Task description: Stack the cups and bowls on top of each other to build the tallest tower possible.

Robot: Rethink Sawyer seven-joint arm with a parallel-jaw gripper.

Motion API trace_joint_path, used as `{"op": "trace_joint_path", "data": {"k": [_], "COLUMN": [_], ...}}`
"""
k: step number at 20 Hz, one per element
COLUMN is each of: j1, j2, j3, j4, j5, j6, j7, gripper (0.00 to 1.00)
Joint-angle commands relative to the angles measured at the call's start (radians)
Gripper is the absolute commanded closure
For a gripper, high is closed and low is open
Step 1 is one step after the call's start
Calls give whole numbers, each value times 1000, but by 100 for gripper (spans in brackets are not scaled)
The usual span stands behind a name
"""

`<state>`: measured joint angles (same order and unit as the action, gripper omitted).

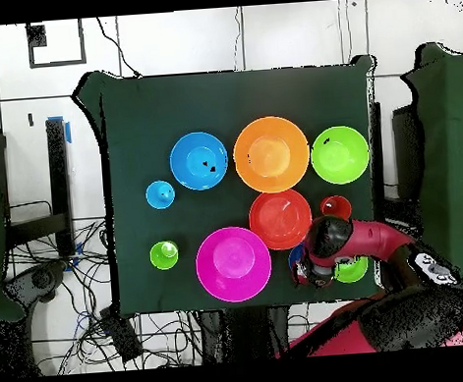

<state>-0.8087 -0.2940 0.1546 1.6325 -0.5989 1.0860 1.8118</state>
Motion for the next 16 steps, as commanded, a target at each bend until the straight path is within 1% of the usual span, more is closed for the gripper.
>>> {"op": "trace_joint_path", "data": {"k": [1,5,7,12,16], "j1": [82,122,134,159,164], "j2": [-59,-80,-81,-96,-100], "j3": [72,36,29,3,-12], "j4": [-54,-52,-54,-52,-51], "j5": [-53,-109,-125,-136,-121], "j6": [-81,-180,-212,-256,-271], "j7": [-66,4,21,50,52], "gripper": [0,0,0,0,0]}}
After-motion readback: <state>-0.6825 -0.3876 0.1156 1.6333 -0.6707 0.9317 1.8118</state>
